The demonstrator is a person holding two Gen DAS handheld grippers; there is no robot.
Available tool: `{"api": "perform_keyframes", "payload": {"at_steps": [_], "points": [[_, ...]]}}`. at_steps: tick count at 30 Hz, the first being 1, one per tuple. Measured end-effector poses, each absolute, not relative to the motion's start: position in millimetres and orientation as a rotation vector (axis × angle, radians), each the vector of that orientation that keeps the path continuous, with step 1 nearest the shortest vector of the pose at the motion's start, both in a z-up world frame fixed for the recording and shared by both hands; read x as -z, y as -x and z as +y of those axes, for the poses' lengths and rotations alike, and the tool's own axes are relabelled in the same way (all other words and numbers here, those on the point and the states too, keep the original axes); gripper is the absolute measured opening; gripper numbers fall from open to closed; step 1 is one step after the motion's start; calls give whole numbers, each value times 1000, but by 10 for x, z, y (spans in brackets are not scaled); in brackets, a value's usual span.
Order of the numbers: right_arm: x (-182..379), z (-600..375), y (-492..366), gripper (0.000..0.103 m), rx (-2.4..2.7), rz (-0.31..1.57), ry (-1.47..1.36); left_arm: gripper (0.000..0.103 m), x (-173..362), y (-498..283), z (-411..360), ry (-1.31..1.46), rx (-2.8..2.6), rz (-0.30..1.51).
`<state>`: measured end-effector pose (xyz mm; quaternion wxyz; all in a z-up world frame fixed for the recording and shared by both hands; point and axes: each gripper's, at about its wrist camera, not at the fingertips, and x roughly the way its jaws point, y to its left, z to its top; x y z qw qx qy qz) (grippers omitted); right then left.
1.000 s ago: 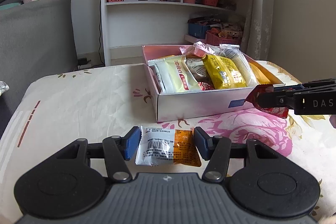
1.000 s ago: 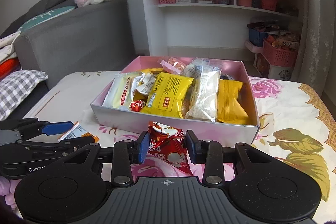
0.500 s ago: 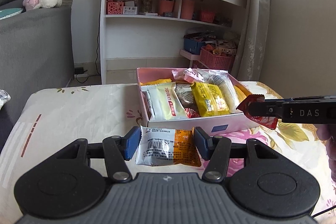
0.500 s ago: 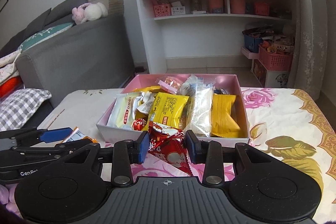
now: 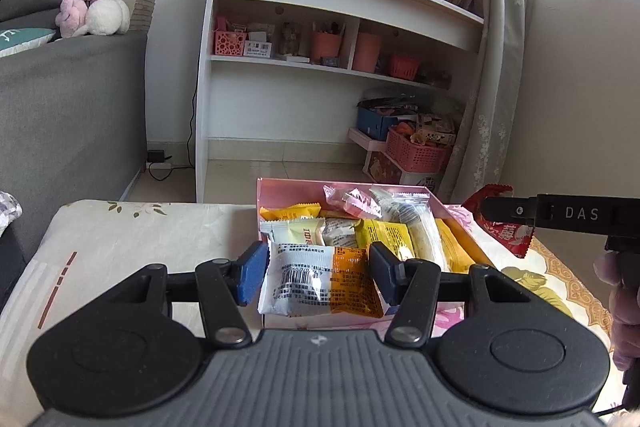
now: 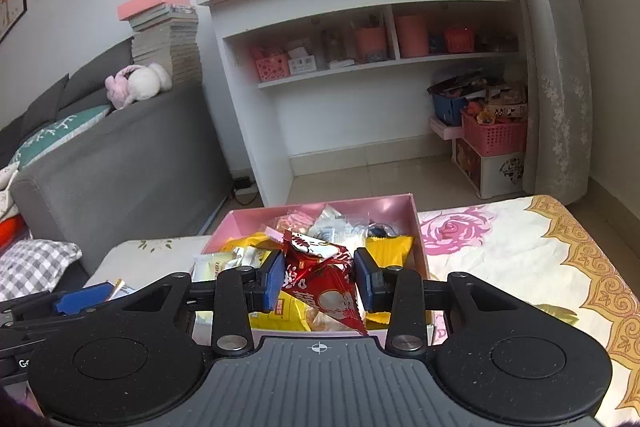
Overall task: Organize snacks
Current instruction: 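Carry both snacks over the pink box and lower them inside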
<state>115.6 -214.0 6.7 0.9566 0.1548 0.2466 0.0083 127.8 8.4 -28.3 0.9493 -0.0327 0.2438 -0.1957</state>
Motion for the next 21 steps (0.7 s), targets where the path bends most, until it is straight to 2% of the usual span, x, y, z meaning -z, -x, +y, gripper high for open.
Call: {"api": "perform_keyframes", "payload": {"at_steps": [21], "points": [[38, -2641, -1721, 36, 68, 501, -428, 53, 277, -1949, -265, 49, 339, 532]]}}
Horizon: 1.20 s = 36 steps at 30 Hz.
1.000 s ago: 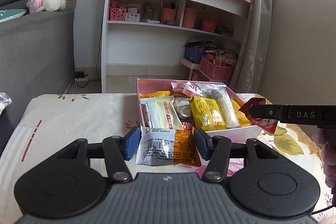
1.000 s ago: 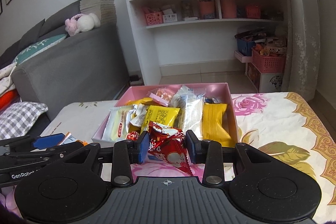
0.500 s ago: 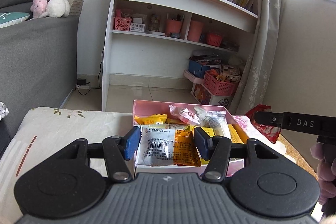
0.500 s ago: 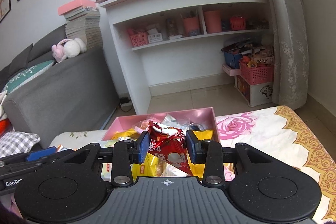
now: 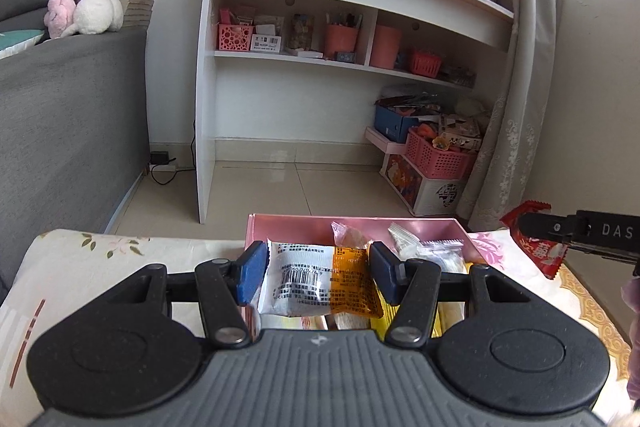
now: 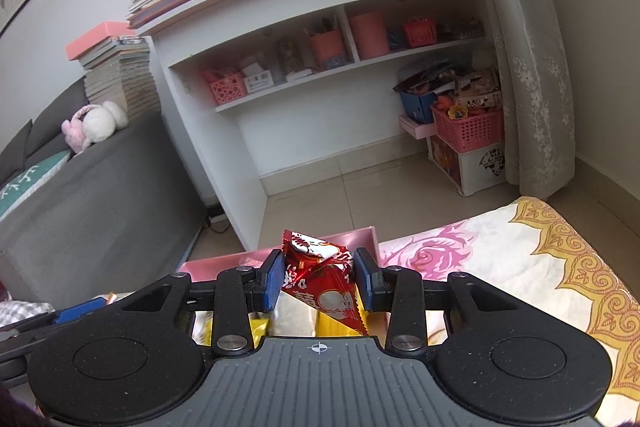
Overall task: Organize snacks
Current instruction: 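Carry both snacks over the pink box and lower them inside, then open both tools to drop the snacks into the box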
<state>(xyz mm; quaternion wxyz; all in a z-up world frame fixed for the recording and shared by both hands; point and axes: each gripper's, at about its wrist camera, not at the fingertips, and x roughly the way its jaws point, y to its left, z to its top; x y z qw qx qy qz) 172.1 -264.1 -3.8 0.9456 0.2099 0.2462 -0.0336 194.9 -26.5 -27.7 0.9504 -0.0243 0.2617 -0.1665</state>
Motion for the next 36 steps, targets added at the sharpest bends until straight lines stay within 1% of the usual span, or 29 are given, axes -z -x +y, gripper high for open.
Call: {"api": "perform_keyframes", "payload": {"at_steps": [7, 15, 17, 18, 19, 20, 21, 22, 23, 25, 28, 30, 32, 36], "points": [[248, -2730, -2090, 36, 95, 563, -433, 53, 376, -2252, -427, -8, 286, 558], [433, -2750, -2336, 36, 106, 604, -454, 55, 452, -2367, -469, -35, 255, 574], [430, -2730, -2374, 37, 100, 605, -442, 58, 449, -2388, -465, -27, 253, 580], [424, -2725, -2381, 38, 91, 597, -442, 58, 445, -2393, -459, -24, 250, 581], [413, -2719, -2373, 39, 88, 585, -444, 65, 443, -2382, -454, -27, 245, 583], [394, -2718, -2368, 41, 89, 573, -447, 75, 432, -2398, -464, -34, 241, 588], [380, -2714, -2359, 46, 86, 570, -451, 78, 426, -2384, -457, -36, 239, 587], [359, -2711, -2351, 54, 83, 566, -452, 80, 417, -2371, -452, -37, 237, 587], [338, -2696, -2340, 57, 87, 564, -444, 80, 407, -2354, -443, -36, 240, 589], [300, -2663, -2308, 59, 92, 567, -419, 83, 385, -2318, -424, -31, 244, 597], [244, -2617, -2232, 70, 87, 575, -391, 93, 339, -2237, -382, -26, 235, 606], [191, -2594, -2149, 75, 85, 572, -377, 95, 299, -2186, -353, -22, 232, 607], [136, -2595, -2049, 83, 80, 568, -381, 99, 257, -2121, -324, -19, 229, 609], [48, -2590, -1840, 88, 83, 575, -390, 103, 180, -1952, -263, -14, 209, 628]]}}
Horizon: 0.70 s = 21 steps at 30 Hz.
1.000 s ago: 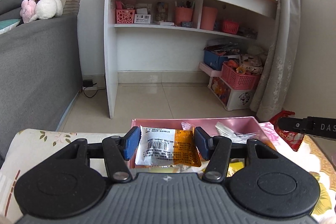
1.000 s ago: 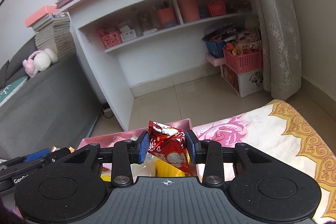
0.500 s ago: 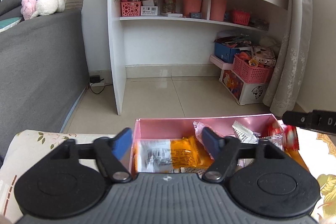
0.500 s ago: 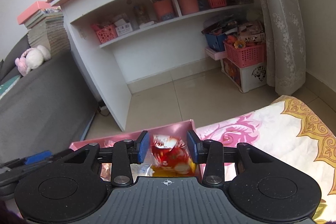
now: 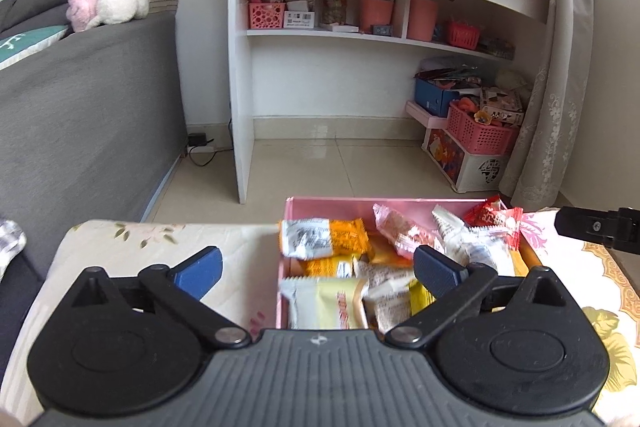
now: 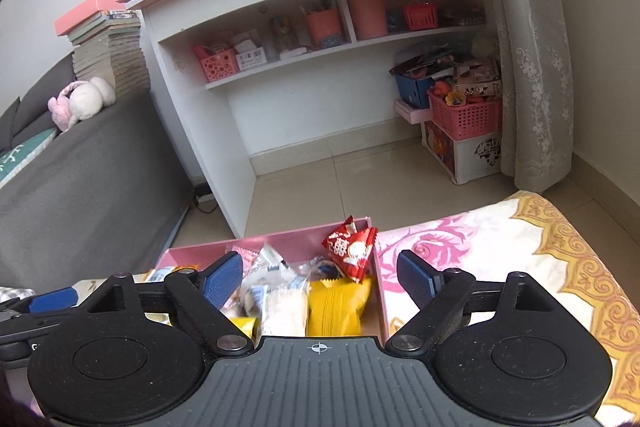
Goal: Organize snacks
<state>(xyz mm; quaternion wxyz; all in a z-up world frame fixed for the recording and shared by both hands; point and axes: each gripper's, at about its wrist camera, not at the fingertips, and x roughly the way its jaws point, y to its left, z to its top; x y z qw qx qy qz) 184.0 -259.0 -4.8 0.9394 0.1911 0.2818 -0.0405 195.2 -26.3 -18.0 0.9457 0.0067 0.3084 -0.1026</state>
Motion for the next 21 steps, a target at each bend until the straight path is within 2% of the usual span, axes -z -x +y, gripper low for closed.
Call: {"api": "perform_keyframes", "payload": {"at_steps": [5, 21], "points": [[-9, -2522, -1560, 92, 83, 583, -374, 103, 158, -1728, -165, 8, 189, 662], [-46, -2134, -892, 92, 123, 711, -284, 103, 161, -1076, 70, 29, 115, 748]]}}
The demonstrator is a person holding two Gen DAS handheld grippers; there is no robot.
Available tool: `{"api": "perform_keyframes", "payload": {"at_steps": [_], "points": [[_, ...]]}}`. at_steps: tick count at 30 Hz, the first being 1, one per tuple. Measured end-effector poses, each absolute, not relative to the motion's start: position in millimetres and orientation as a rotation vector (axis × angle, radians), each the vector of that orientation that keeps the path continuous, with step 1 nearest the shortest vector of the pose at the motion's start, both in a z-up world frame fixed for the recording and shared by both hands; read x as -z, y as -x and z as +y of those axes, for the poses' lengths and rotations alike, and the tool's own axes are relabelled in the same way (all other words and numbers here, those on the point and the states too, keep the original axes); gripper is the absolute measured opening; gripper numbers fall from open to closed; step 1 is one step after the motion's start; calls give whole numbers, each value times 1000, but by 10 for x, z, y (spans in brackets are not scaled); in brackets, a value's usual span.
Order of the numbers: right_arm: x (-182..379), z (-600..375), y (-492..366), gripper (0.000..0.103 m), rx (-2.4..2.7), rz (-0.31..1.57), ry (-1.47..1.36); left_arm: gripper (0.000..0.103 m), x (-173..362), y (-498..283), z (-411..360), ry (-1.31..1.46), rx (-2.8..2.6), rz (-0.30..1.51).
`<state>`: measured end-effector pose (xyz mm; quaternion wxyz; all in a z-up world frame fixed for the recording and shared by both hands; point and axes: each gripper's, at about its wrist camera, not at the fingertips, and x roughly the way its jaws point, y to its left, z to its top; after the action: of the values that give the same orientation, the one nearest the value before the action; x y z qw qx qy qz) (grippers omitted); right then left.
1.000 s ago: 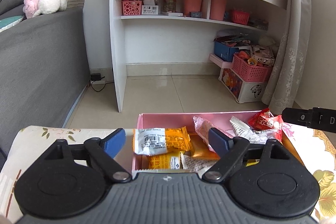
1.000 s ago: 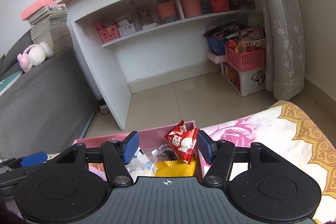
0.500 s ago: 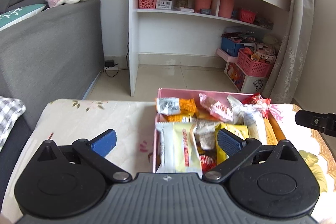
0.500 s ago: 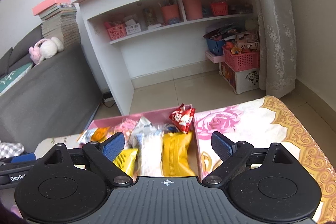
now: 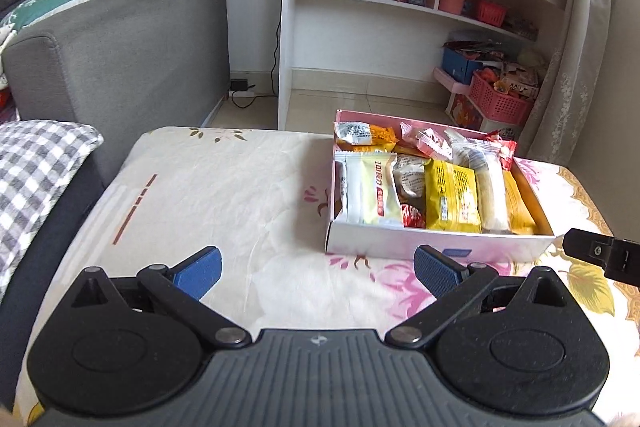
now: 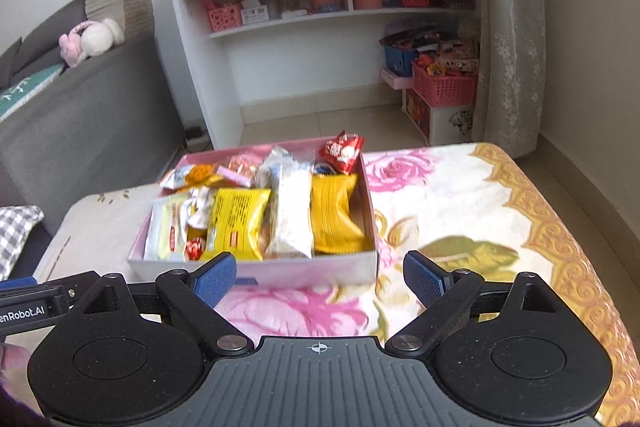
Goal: Organize snacks
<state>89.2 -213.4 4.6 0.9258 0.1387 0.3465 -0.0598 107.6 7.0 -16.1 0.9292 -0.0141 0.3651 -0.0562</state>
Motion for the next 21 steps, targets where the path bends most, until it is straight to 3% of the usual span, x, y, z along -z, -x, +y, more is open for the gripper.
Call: {"api": "perform_keyframes", "payload": {"at_steps": [4, 8, 21], "points": [[-170, -2048, -746, 93, 141, 756, -242, 103, 24, -887, 100, -5, 112, 743], [-281, -2020, -560, 99, 143, 763, -254, 103, -76, -708, 126, -41, 74, 717], [-496, -1875, -300, 100, 138, 714, -232, 103, -140, -604, 167, -17, 32, 761]]}}
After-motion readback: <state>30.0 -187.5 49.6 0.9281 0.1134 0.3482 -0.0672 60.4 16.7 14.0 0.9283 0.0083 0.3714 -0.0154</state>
